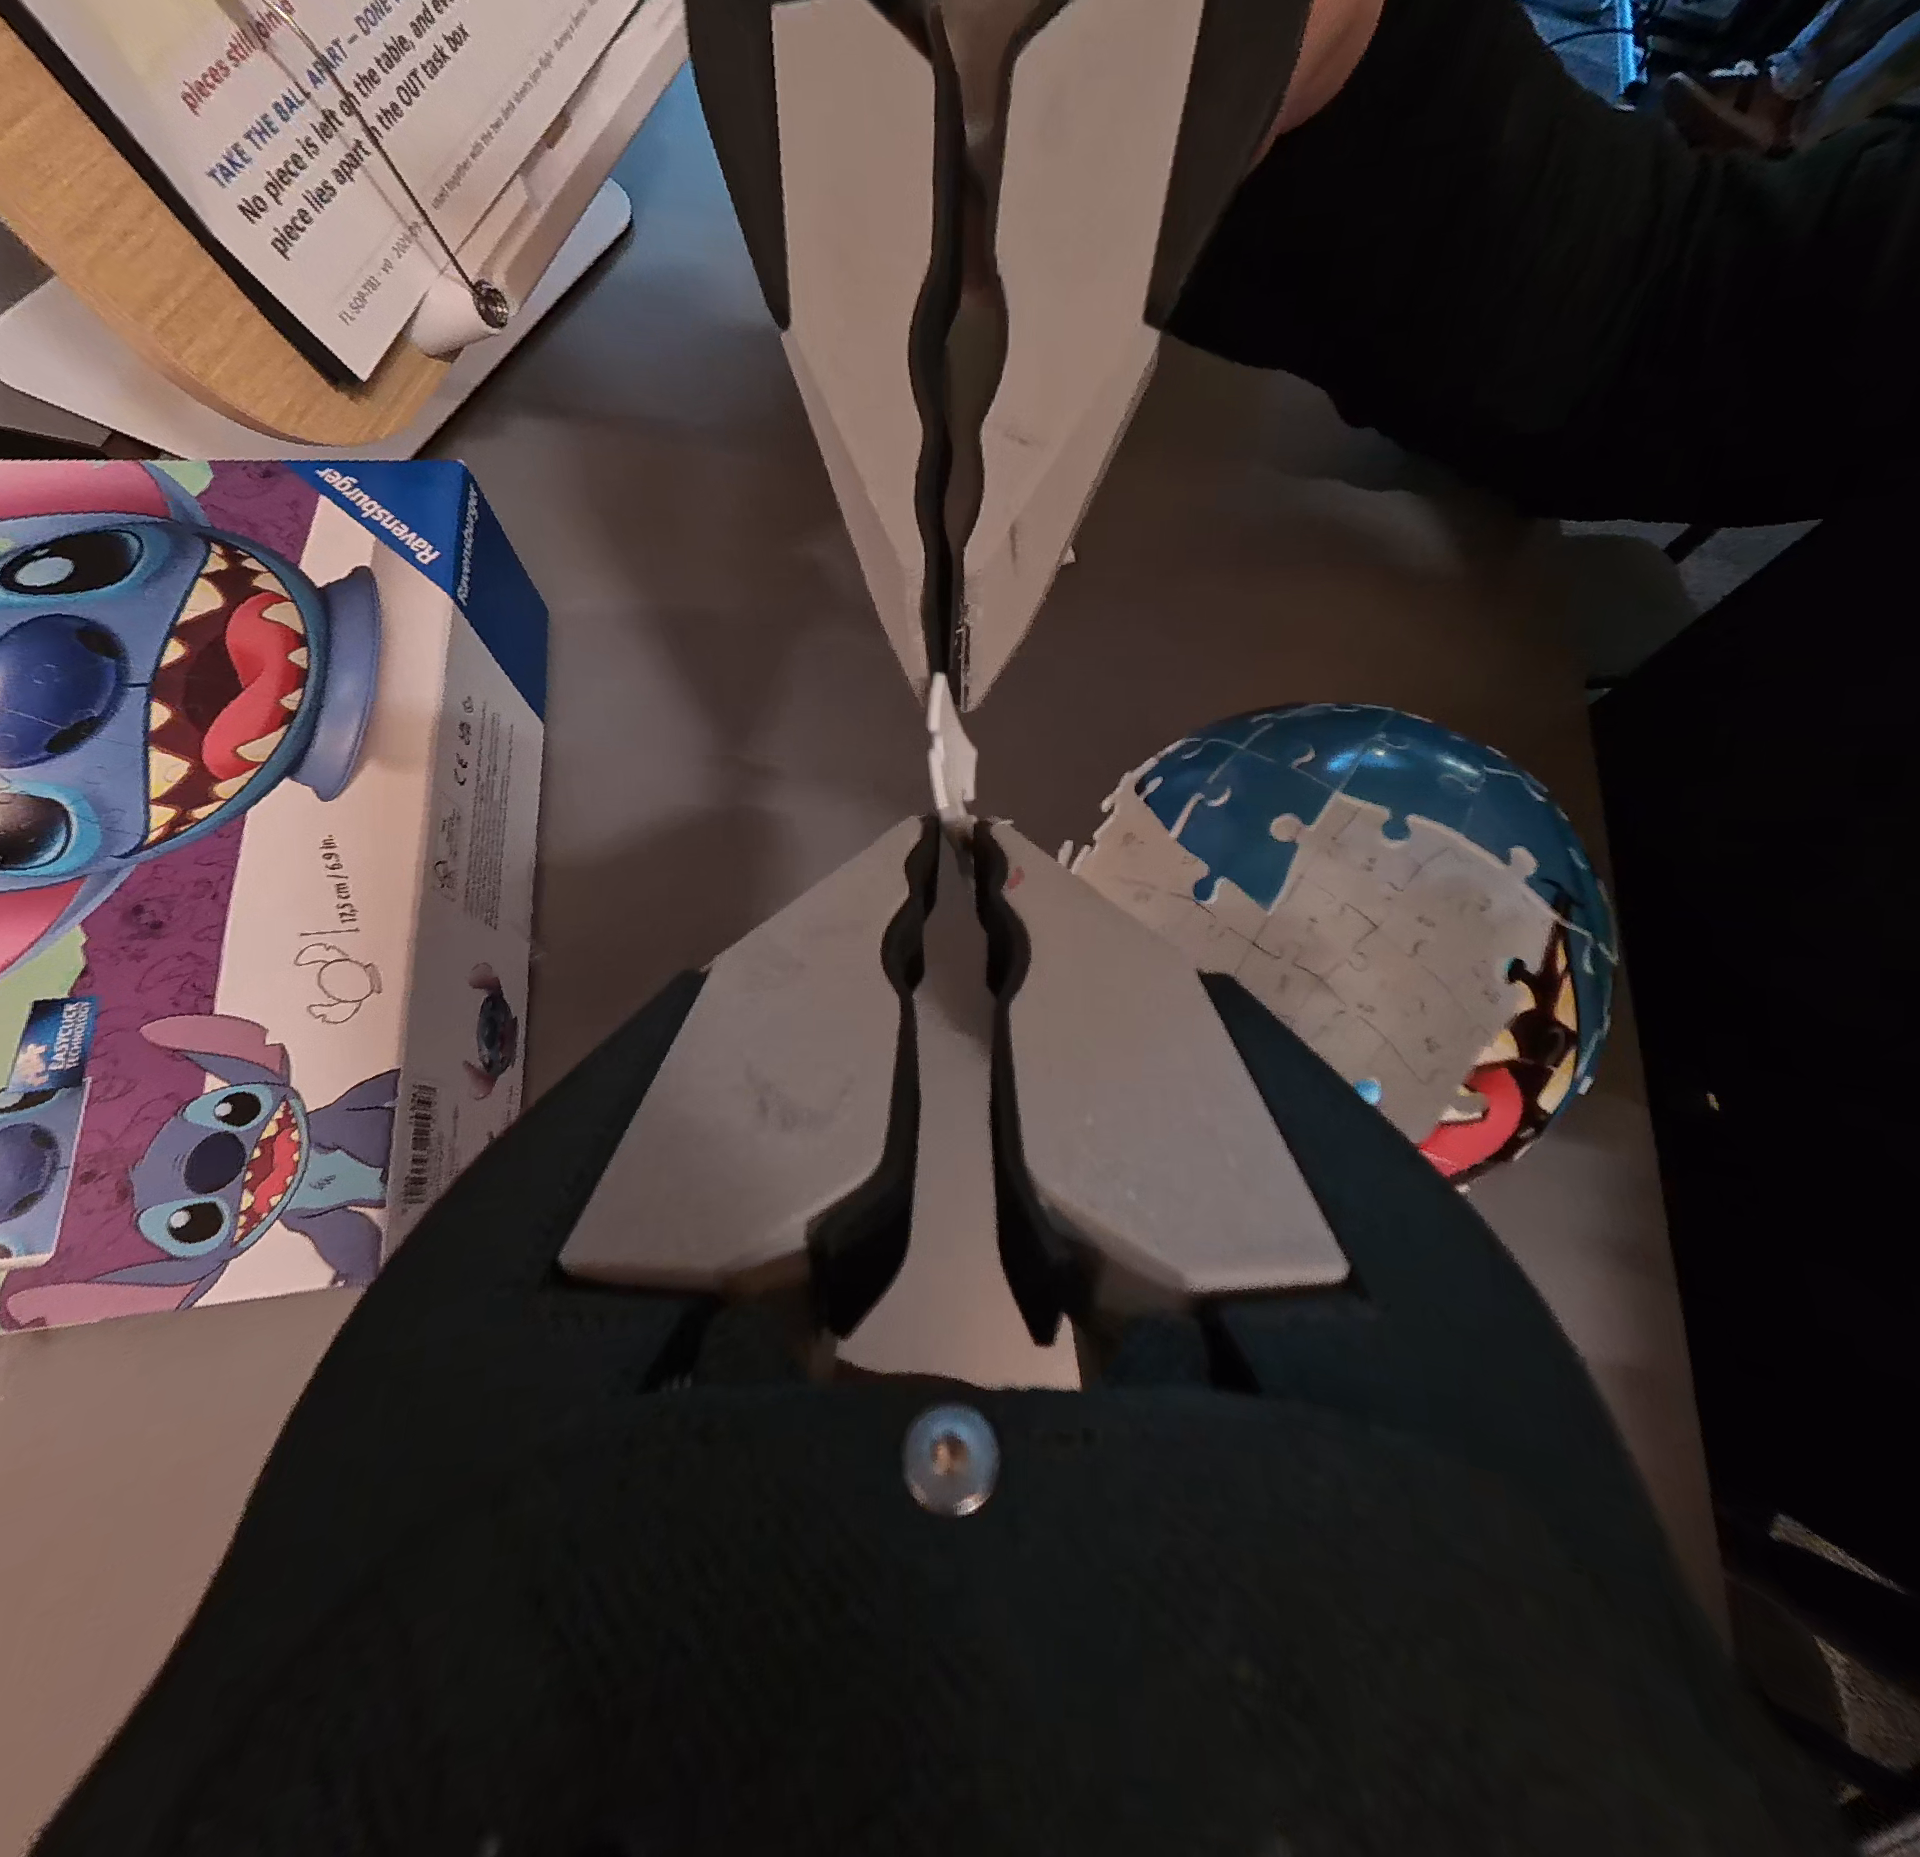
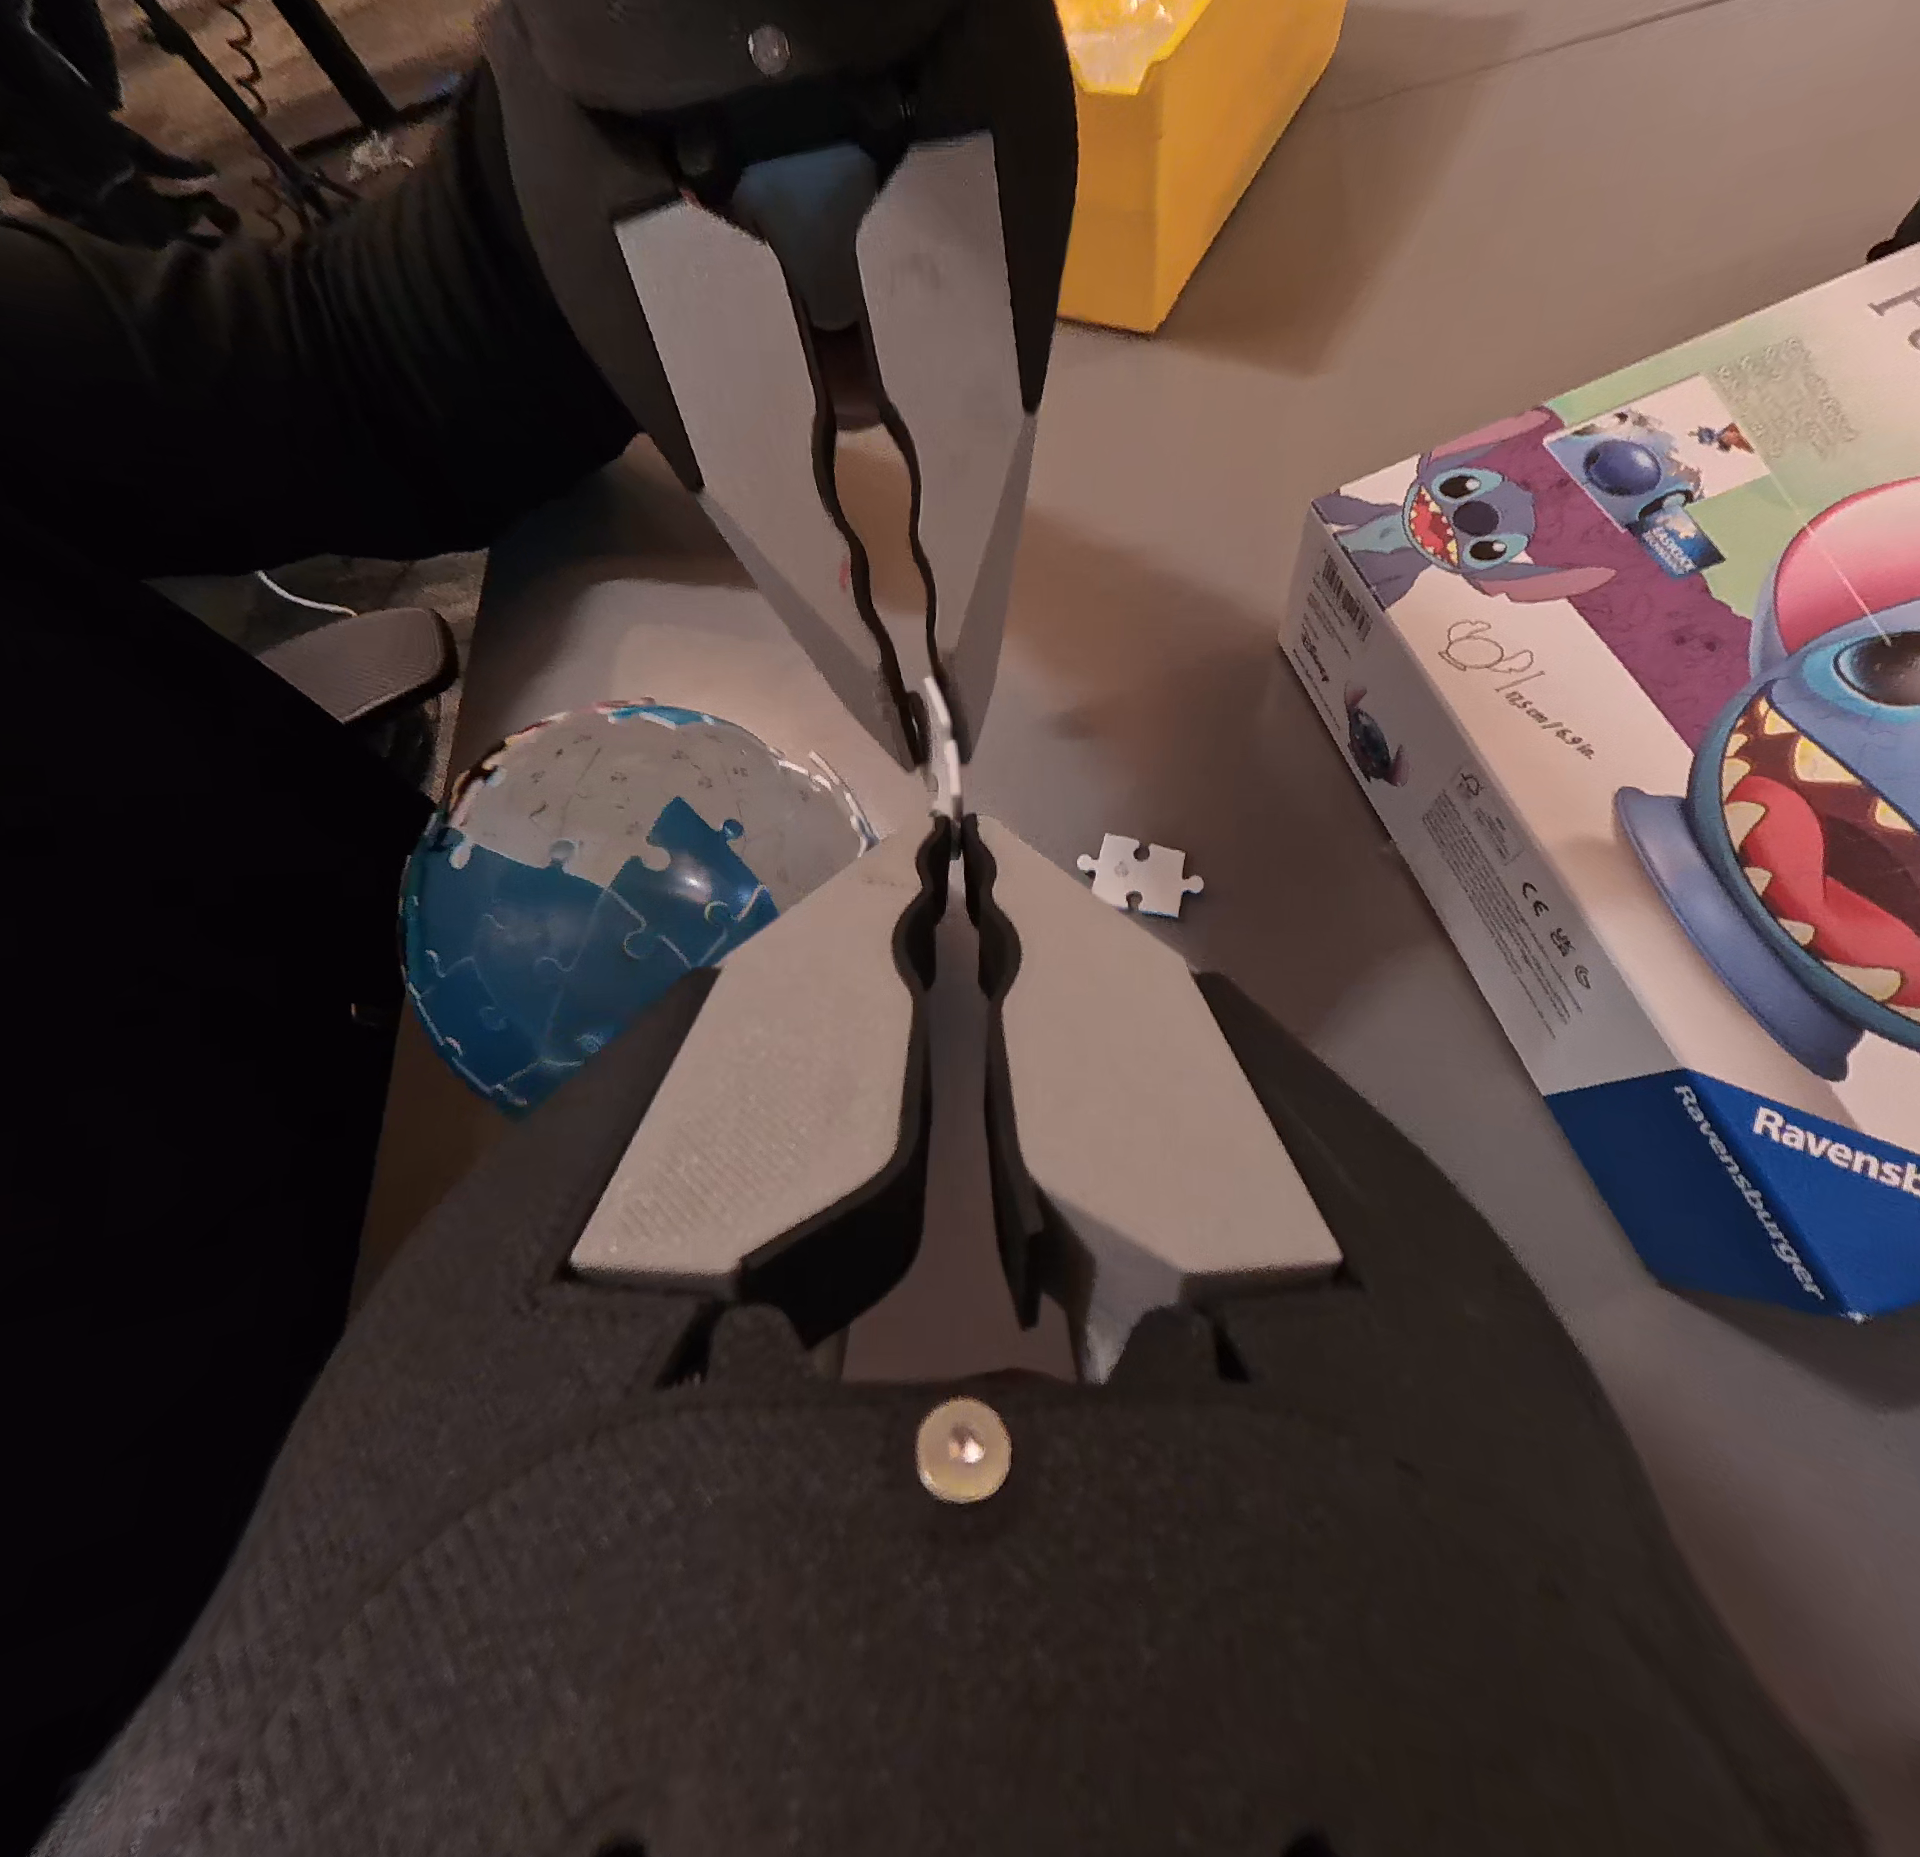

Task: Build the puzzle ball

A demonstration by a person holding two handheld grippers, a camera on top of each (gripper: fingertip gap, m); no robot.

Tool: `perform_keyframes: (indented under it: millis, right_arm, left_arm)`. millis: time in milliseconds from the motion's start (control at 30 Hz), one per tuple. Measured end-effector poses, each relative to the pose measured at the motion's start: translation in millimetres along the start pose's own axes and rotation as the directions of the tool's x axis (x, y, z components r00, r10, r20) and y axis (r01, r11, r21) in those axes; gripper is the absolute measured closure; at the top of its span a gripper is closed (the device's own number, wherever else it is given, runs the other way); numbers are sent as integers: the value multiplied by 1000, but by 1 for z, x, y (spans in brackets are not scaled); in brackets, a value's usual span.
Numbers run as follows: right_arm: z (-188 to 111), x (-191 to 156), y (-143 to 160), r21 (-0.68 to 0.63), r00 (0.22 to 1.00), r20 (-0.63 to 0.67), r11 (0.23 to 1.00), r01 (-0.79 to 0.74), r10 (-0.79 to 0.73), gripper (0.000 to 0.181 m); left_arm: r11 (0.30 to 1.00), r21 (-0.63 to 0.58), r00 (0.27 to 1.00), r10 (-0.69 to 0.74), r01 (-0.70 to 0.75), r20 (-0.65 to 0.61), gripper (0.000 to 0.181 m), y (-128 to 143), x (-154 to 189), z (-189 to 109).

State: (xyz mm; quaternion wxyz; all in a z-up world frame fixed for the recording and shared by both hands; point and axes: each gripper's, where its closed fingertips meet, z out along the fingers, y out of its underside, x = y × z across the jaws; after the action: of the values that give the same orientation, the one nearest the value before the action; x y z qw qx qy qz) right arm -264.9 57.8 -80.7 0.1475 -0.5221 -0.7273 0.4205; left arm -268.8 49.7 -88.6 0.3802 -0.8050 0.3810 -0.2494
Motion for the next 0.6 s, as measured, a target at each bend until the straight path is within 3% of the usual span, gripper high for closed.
perform_keyframes:
  millis: [367,600]
  right_arm:
    - [8,-1,19,-97,1000,10,995,-2,3,181]
    - [5,-5,11,-65,1000,20,998,6,-4,181]
  left_arm:
    - [1000,-13,1000,-11,11,-12,176,3,0,7]
    - [998,-44,999,34,-34,-6,180,5,7,13]
